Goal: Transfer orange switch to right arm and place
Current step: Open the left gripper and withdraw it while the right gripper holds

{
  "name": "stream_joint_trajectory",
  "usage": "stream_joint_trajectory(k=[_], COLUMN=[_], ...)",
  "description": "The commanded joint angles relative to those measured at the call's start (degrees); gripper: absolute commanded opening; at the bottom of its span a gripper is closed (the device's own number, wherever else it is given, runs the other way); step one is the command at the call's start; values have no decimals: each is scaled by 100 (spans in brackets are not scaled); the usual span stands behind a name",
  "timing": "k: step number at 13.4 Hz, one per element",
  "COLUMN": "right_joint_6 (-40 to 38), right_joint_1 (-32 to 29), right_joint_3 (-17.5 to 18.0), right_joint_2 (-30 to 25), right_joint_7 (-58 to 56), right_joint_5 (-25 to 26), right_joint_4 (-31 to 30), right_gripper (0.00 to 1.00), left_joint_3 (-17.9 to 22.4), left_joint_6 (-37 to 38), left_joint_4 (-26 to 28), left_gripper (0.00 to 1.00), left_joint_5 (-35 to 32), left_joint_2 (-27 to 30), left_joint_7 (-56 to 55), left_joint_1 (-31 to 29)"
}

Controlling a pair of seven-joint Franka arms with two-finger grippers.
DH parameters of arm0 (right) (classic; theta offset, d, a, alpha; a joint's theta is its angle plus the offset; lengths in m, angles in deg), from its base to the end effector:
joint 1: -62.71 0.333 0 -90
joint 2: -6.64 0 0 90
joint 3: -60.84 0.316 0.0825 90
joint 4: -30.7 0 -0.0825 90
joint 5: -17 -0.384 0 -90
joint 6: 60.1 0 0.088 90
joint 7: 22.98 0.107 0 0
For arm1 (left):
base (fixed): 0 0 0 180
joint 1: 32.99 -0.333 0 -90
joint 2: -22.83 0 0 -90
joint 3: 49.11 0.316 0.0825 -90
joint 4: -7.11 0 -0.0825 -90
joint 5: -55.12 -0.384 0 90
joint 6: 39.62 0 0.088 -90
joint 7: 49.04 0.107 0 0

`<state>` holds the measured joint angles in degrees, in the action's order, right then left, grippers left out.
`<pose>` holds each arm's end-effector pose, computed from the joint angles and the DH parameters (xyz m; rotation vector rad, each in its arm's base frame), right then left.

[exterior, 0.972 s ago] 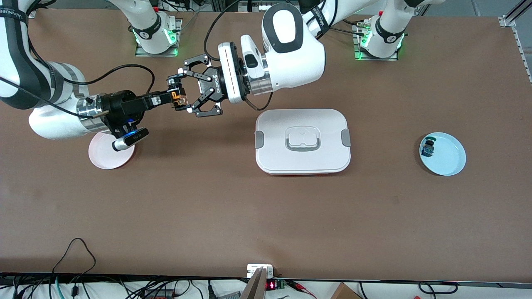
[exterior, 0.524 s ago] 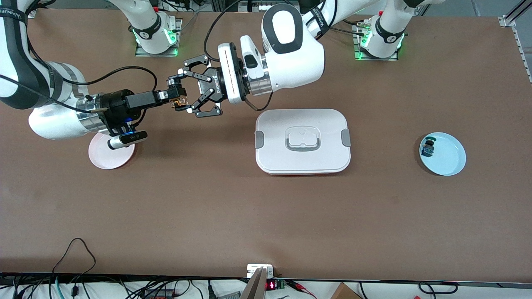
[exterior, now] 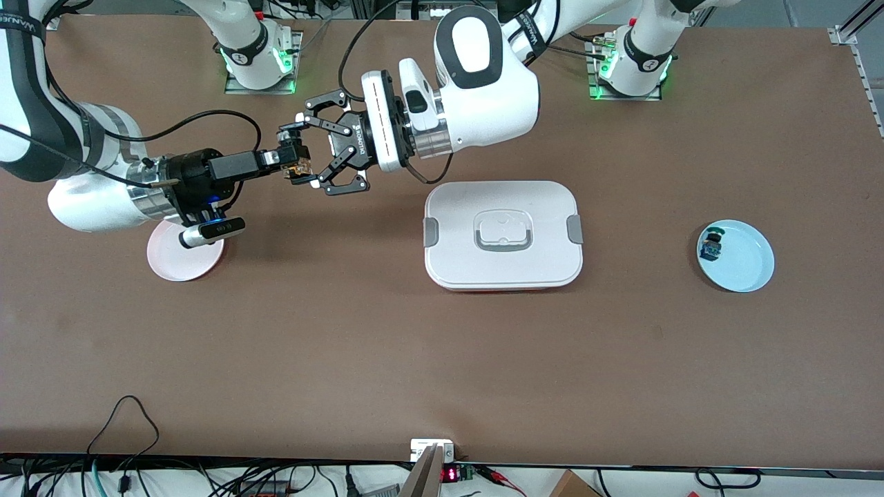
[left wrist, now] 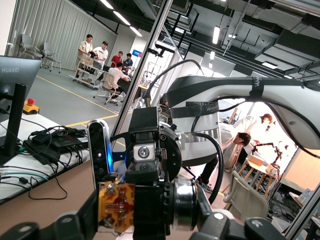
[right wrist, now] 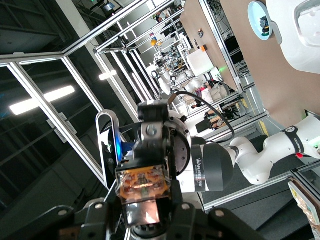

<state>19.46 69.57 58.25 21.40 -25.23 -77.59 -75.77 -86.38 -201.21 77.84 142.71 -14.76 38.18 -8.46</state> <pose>0.5828 0.1670 0.4612 -1.4280 0.2146 0.5616 0.5255 -0.5553 0.5008 1.5754 -0.7786 1.0130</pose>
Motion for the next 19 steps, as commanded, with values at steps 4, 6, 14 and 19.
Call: stream_joint_trajectory(k=[4, 6, 14, 19], right_joint_6=[-47, -29, -64, 566], right_joint_1=[-9, -27, -782, -862], right_joint_3=[13, 13, -31, -31], right_joint_2=[-8, -8, 62, 53], right_joint_7=[-117, -135, -809, -1846], right_joint_5=[-60, -60, 1948, 4373], right_joint_4=[20, 20, -14, -59], right_gripper=[0, 0, 0, 0], left_joint_3=[-87, -96, -9, -9], left_joint_6=[109, 817, 5432, 6970], left_joint_4=[-122, 71, 353, 284], left_gripper=[100, 100, 100, 100], left_joint_5=[223, 206, -760, -2708], left_joint_2=[171, 277, -82, -206], left_joint_7=[-231, -222, 480, 560], left_joint_1=[-483, -1027, -3962, -5238])
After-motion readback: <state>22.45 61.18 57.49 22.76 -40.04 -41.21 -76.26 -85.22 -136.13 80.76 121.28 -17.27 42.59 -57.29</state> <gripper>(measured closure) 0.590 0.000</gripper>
